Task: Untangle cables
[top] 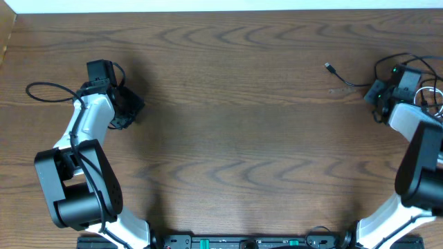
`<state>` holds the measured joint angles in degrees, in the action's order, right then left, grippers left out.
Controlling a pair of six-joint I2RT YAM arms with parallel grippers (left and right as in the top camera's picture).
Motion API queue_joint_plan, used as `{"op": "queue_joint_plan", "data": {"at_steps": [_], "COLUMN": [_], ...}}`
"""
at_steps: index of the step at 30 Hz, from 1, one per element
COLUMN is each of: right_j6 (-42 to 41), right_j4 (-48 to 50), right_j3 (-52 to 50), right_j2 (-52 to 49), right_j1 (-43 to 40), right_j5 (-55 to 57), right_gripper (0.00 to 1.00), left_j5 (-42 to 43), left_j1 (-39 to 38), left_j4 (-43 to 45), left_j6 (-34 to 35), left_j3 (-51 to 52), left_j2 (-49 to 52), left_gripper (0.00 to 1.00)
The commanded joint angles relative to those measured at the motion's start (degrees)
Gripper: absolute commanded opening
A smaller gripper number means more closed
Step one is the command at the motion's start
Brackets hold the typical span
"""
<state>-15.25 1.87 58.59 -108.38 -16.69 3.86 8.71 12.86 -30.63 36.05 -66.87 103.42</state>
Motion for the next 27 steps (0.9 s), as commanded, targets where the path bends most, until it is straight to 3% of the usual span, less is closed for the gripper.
{"op": "queue_joint_plan", "data": {"at_steps": [1,5,8,14,16,17,20,22,27], "right_j6": [2.67,2.64,2.62,2.62,1.99,0.22,-3.5,-4.46,-6.64], "right_j4": [-3.63,-12.83,-19.32,-24.98,-25.35,-26.38,-27.58,-27.8,-26.71], "right_j3": [1.09,1.09,0.79,-0.79,-0.98,-0.98,-1.03,-1.03,-1.03], "right_j2": [9.4,12.94,12.63,9.14,7.91,6.64,4.72,3.34,0.96], "right_j1": [0.98,1.38,1.46,2.54,2.54,2.56,2.8,3.15,3.72], "right_j5": [-0.96,-5.97,-9.9,-10.45,-10.49,-11.04,-12.81,-13.27,-13.27], "right_gripper": [0.44,0.55,0.58,0.71,0.81,0.83,0.85,0.99,0.99], "left_j5": [-0.11,-0.11,-0.11,-0.11,-0.09,-0.09,-0.11,-0.13,-0.15], "left_j1": [-0.09,-0.09,-0.09,-0.42,-1.03,-2.08,-4.55,-6.25,-10.82], "left_j4": [-0.22,-0.2,-0.2,-0.02,0.11,0.42,1.18,1.55,1.55], "left_j6": [0.28,0.26,0.22,-3.74,-5.97,-8.5,-12.94,-15.15,-20.74], "left_j3": [0.33,0.33,0.33,0.33,0.33,0.33,0.33,0.33,0.33], "left_j2": [0.37,0.37,0.37,0.37,0.37,0.37,0.37,0.37,0.37], "left_gripper": [0.42,0.42,0.35,0.29,0.37,0.46,0.54,0.57,0.64]}}
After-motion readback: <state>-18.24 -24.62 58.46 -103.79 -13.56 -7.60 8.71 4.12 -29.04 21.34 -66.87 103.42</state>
